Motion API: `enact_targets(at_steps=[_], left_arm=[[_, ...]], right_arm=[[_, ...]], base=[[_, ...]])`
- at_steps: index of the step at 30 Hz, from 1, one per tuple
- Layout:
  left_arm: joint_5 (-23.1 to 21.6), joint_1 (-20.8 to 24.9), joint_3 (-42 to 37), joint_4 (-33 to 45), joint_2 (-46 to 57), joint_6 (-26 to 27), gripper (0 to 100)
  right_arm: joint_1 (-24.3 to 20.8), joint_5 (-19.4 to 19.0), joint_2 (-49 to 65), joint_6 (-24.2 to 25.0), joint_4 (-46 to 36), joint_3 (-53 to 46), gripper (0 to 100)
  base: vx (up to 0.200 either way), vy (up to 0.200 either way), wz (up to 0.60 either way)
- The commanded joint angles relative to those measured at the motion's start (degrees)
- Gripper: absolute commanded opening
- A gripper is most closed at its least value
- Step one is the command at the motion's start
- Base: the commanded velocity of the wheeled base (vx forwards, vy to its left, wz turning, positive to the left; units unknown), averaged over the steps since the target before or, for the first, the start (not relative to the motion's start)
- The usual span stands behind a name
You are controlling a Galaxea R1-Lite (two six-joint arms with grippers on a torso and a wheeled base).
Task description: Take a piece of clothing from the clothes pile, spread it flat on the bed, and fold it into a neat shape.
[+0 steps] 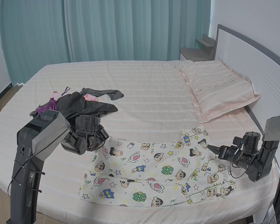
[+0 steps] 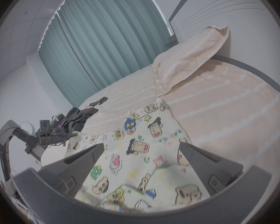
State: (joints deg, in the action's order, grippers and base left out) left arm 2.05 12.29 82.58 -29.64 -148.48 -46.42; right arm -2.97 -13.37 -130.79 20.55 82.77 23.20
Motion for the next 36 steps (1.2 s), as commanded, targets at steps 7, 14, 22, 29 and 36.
enact_targets(at_steps=[7, 14, 22, 29, 36], left_arm=[[2.08, -0.33, -5.76, -6.84, 1.44, -2.53, 0], [1.99, -0.25, -5.85, -6.66, 1.18, -2.53, 0], [1.99, -0.25, -6.11, -6.49, 1.35, -2.53, 0], [1.91, -0.33, -6.20, -6.49, 1.44, -2.53, 0], [1.91, -0.33, -4.97, -6.84, 1.00, -2.53, 0]], right_arm=[[-1.07, 6.96, -12.03, 0.28, -20.64, 32.17, 100], [-1.24, 8.98, -17.57, 0.19, -25.29, 40.52, 100], [-3.00, 9.33, -19.41, 0.10, -31.45, 47.11, 100], [-4.32, 9.24, -19.50, 0.10, -33.12, 48.26, 0], [-1.86, 8.71, -18.88, 0.72, -30.92, 47.29, 0]], base=[[0.000, 0.000, 0.00], [0.000, 0.000, 0.00], [0.000, 0.000, 0.00], [0.000, 0.000, 0.00], [0.000, 0.000, 0.00]])
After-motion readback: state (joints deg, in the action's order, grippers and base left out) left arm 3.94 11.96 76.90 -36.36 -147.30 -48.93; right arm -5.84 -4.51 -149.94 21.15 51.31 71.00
